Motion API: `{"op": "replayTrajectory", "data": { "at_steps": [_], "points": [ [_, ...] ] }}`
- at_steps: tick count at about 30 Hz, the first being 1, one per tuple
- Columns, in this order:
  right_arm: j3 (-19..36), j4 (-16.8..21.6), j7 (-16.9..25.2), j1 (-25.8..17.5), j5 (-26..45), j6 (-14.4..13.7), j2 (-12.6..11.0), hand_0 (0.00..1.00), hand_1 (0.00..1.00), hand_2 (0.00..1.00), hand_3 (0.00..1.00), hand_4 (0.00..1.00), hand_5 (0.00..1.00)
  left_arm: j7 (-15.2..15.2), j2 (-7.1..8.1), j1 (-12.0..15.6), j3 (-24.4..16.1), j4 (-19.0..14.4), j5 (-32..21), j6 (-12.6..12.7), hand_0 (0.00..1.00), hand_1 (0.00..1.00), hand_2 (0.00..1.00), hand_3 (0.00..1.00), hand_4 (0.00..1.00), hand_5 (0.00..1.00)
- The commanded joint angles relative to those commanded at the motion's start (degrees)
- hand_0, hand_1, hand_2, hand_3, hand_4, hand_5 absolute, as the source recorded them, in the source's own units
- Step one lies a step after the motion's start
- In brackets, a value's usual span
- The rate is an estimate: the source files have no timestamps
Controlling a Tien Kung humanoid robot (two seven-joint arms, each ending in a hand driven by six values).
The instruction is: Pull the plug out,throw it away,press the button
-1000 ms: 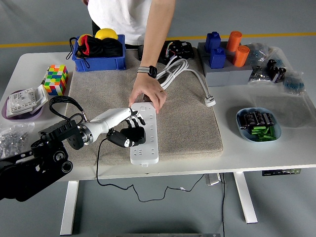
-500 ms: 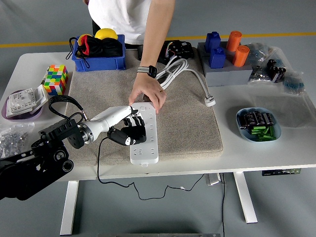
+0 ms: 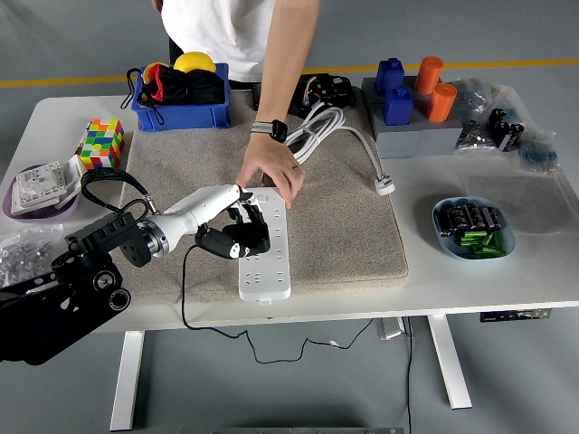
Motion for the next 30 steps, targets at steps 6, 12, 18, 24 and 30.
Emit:
{"op": "replayTrajectory", "data": {
  "at_steps": [6, 12, 18, 24, 30],
  "points": [
    [-0.1, 0.0, 0.0, 0.0, 0.1, 0.0, 0.0, 0.751, 0.661, 0.652, 0.62, 0.662, 0.504, -0.4, -0.16, -0.6, -2.3, 1.3, 0.4, 0.3, 0.527, 0.234, 0.287, 0.51, 0.603, 0.002],
    [-0.3, 0.0, 0.0, 0.1, 0.3, -0.1, 0.1, 0.75, 0.661, 0.651, 0.62, 0.662, 0.503, -1.6, -1.62, -1.8, -4.2, 8.7, 2.0, 1.2, 0.544, 0.238, 0.291, 0.515, 0.613, 0.002],
    [-0.3, 0.0, 0.0, 0.0, 0.2, -0.1, 0.1, 0.749, 0.661, 0.651, 0.62, 0.662, 0.504, -2.6, -2.99, -2.7, -4.6, 15.0, 1.5, 1.8, 0.548, 0.248, 0.296, 0.519, 0.613, 0.002],
    [-0.4, 0.0, 0.0, 0.1, 0.3, -0.1, 0.0, 0.749, 0.661, 0.651, 0.62, 0.662, 0.504, -2.6, -3.59, -3.3, -3.8, 18.7, 0.7, 1.4, 0.563, 0.326, 0.344, 0.563, 0.648, 0.002],
    [-0.2, 0.0, 0.0, 0.1, 0.3, -0.1, 0.1, 0.75, 0.661, 0.651, 0.62, 0.663, 0.504, -2.2, -3.51, -3.6, -3.4, 20.5, 0.6, 0.7, 0.599, 0.407, 0.409, 0.596, 0.679, 0.002]
  ]
}}
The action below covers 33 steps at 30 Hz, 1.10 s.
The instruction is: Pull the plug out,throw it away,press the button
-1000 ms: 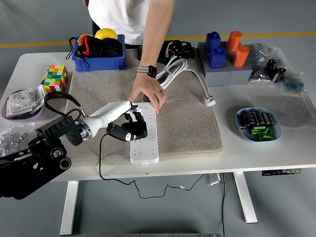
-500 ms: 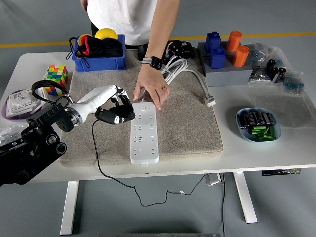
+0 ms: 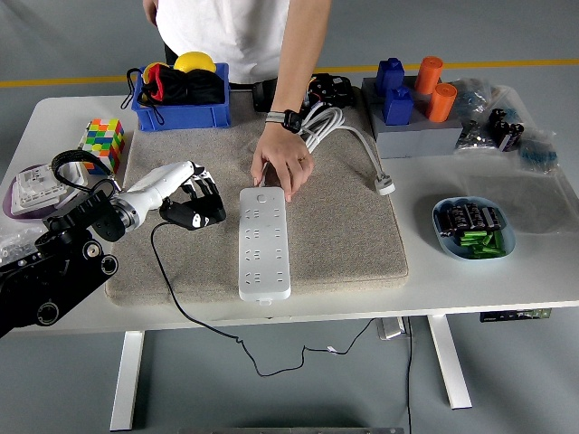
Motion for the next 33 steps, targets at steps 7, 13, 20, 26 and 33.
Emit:
{"op": "replayTrajectory", "data": {
  "at_steps": [7, 13, 20, 26, 33],
  "points": [
    [0.2, 0.0, -0.1, 0.0, -0.2, 0.0, 0.0, 0.75, 0.661, 0.651, 0.62, 0.663, 0.504, 0.8, 0.29, 0.2, -0.3, 0.0, 0.7, -1.3, 0.64, 0.598, 0.585, 0.665, 0.776, 0.002],
    [0.1, 0.0, 0.0, 0.0, -0.1, 0.0, 0.0, 0.75, 0.661, 0.651, 0.62, 0.663, 0.505, 1.5, 0.38, 0.3, -0.4, 0.1, 1.8, -1.6, 0.777, 0.85, 0.812, 0.807, 0.836, 0.002],
    [0.2, 0.0, 0.0, -0.1, -0.2, 0.0, 0.0, 0.75, 0.661, 0.65, 0.62, 0.663, 0.505, 1.9, 0.74, 0.7, -1.8, -1.0, 2.9, -1.2, 0.837, 0.924, 0.894, 0.873, 0.875, 0.002],
    [0.4, 0.0, -0.1, -0.1, -0.3, 0.0, 0.1, 0.75, 0.661, 0.65, 0.62, 0.663, 0.505, 2.5, 1.55, 0.9, -2.6, -5.1, 3.4, -1.2, 0.829, 0.906, 0.892, 0.897, 0.874, 0.002],
    [0.1, 0.0, 0.1, 0.0, 0.0, -0.1, 0.0, 0.75, 0.661, 0.65, 0.619, 0.662, 0.504, 0.9, 1.32, 0.1, -0.6, -10.2, -0.7, 0.3, 0.471, 0.54, 0.53, 0.85, 0.756, 0.002]
  ]
}}
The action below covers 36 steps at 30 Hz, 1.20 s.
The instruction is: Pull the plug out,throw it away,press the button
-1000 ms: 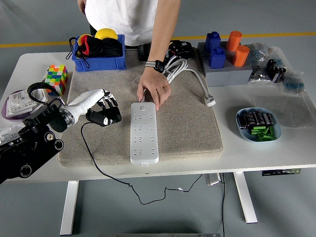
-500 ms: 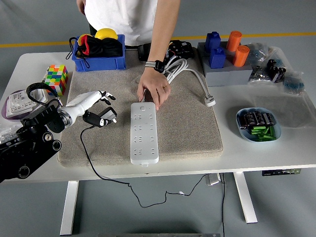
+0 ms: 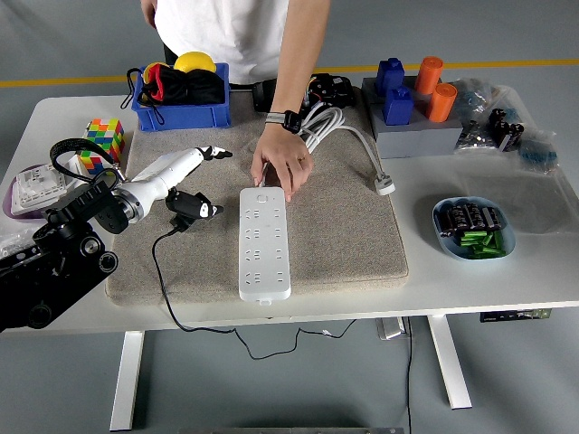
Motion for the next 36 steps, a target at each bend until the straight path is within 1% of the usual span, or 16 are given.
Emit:
{"op": "replayTrajectory", "data": {
  "at_steps": [1, 4, 6, 7, 9, 12, 13, 18, 19, 21, 26, 28, 36],
  "points": [
    [-0.1, 0.0, 0.0, 0.0, 0.1, 0.0, 0.0, 0.75, 0.661, 0.65, 0.619, 0.662, 0.504, -0.2, -0.4, -0.4, 0.6, 0.2, -0.9, 0.1, 0.131, 0.115, 0.183, 0.723, 0.357, 0.002],
    [-0.2, 0.0, 0.0, 0.0, 0.1, 0.0, 0.0, 0.75, 0.661, 0.65, 0.619, 0.662, 0.504, -0.2, -1.53, -1.6, 2.0, 1.9, -2.6, 0.3, 0.131, 0.115, 0.183, 0.723, 0.357, 0.002],
    [-0.2, 0.0, 0.0, 0.0, 0.2, 0.0, 0.0, 0.75, 0.661, 0.65, 0.619, 0.662, 0.504, -0.1, -2.57, -2.7, 3.3, 3.7, -3.7, 0.4, 0.131, 0.115, 0.183, 0.723, 0.357, 0.002],
    [-0.2, 0.0, 0.0, -0.1, 0.2, 0.0, 0.0, 0.75, 0.661, 0.65, 0.619, 0.663, 0.503, 0.0, -2.98, -3.1, 3.8, 4.4, -3.9, 0.4, 0.055, 0.002, 0.087, 0.701, 0.284, 0.002],
    [-0.2, 0.0, 0.0, -0.1, 0.1, 0.0, 0.0, 0.75, 0.661, 0.65, 0.619, 0.663, 0.503, 0.3, -3.52, -3.7, 4.4, 5.2, -4.2, 0.4, 0.055, 0.002, 0.087, 0.701, 0.284, 0.002],
    [-0.2, 0.0, 0.0, 0.0, 0.2, -0.1, -0.1, 0.75, 0.661, 0.65, 0.619, 0.663, 0.503, 1.2, -4.72, -4.9, 5.3, 7.1, -4.8, 0.0, 0.055, 0.002, 0.087, 0.701, 0.284, 0.002],
    [-0.1, 0.0, -0.1, 0.0, 0.1, -0.1, -0.1, 0.75, 0.661, 0.65, 0.619, 0.663, 0.504, 1.6, -5.06, -5.3, 5.8, 7.6, -5.1, -0.3, 0.024, 0.002, 0.056, 0.692, 0.356, 0.002],
    [-0.3, 0.0, -0.1, 0.0, 0.1, 0.0, -0.1, 0.75, 0.661, 0.65, 0.619, 0.663, 0.504, 3.7, -6.1, -7.0, 8.1, 9.6, -7.2, -1.9, 0.024, 0.002, 0.056, 0.692, 0.356, 0.002],
    [-0.4, 0.0, -0.1, 0.1, 0.2, 0.0, -0.2, 0.749, 0.661, 0.65, 0.619, 0.663, 0.504, 4.2, -6.35, -7.3, 8.7, 10.2, -7.8, -2.3, 0.017, 0.002, 0.034, 0.688, 0.391, 0.002],
    [-0.6, 0.0, 0.0, 0.2, 0.3, -0.1, -0.3, 0.749, 0.661, 0.65, 0.619, 0.663, 0.504, 4.8, -6.83, -8.0, 10.0, 11.3, -8.7, -2.7, 0.017, 0.002, 0.034, 0.688, 0.391, 0.002],
    [-1.1, 0.0, 0.0, 0.3, 0.5, -0.1, -0.5, 0.749, 0.661, 0.65, 0.619, 0.663, 0.504, 4.9, -8.01, -9.1, 12.3, 14.1, -9.6, -2.8, 0.016, 0.002, 0.036, 0.69, 0.386, 0.002],
    [-1.3, 0.0, 0.0, 0.4, 0.5, -0.2, -0.5, 0.749, 0.661, 0.65, 0.619, 0.663, 0.504, 4.4, -8.52, -9.3, 13.1, 15.1, -9.9, -2.5, 0.016, 0.002, 0.036, 0.69, 0.386, 0.002],
    [-1.6, 0.0, 0.0, 0.4, 0.5, -0.2, -0.5, 0.749, 0.661, 0.649, 0.618, 0.662, 0.503, 4.4, -9.32, -10.0, 14.7, 16.8, -10.7, -2.3, 0.016, 0.002, 0.037, 0.692, 0.387, 0.002]
  ]
}}
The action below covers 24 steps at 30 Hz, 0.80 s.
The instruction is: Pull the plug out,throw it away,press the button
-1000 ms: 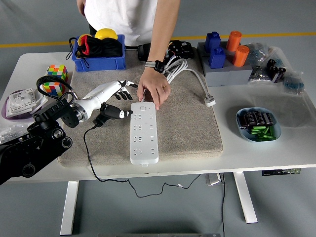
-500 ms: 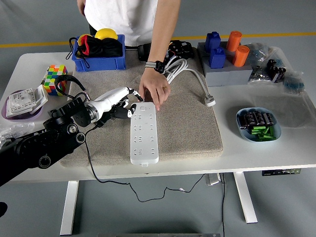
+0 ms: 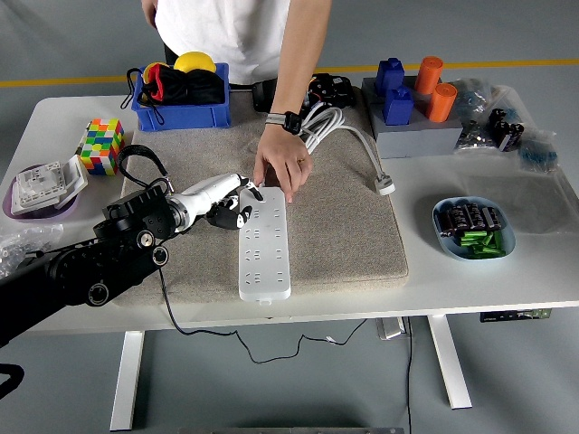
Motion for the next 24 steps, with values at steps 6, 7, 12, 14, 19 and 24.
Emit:
{"op": "replayTrajectory", "data": {
  "at_steps": [6, 7, 12, 14, 19, 24],
  "points": [
    [-0.3, 0.0, -0.1, 0.0, 0.2, 0.0, -0.1, 0.749, 0.661, 0.649, 0.618, 0.662, 0.504, 0.0, -0.83, -0.8, 1.0, 1.1, -0.5, 0.1, 0.014, 0.002, 0.037, 0.693, 0.39, 0.002],
    [-0.4, 0.0, 0.0, 0.1, 0.2, 0.0, -0.2, 0.749, 0.66, 0.649, 0.619, 0.662, 0.504, 0.0, -0.96, -1.0, 1.0, 1.2, -0.5, 0.1, 0.014, 0.002, 0.036, 0.692, 0.391, 0.002],
    [-0.7, 0.0, 0.0, 0.1, 0.4, 0.0, -0.2, 0.749, 0.66, 0.649, 0.619, 0.662, 0.504, 0.1, -1.43, -1.5, 1.6, 2.0, -0.7, 0.1, 0.014, 0.002, 0.036, 0.692, 0.391, 0.002],
    [-0.8, 0.0, 0.0, 0.1, 0.4, 0.0, -0.2, 0.75, 0.661, 0.65, 0.618, 0.662, 0.506, 0.2, -1.6, -1.7, 2.0, 2.4, -0.8, 0.0, 0.013, 0.002, 0.034, 0.69, 0.391, 0.002],
    [-0.7, 0.0, -0.1, -0.1, 0.2, 0.0, -0.3, 0.749, 0.66, 0.649, 0.619, 0.662, 0.505, 0.5, -2.13, -2.4, 3.7, 3.7, -1.5, -0.3, 0.014, 0.002, 0.034, 0.688, 0.386, 0.002],
    [-0.6, 0.0, -0.1, -0.1, 0.2, 0.0, -0.4, 0.749, 0.66, 0.649, 0.619, 0.662, 0.505, 0.7, -2.41, -3.2, 3.9, 4.2, -1.7, -0.4, 0.014, 0.002, 0.034, 0.688, 0.386, 0.002]
  ]
}}
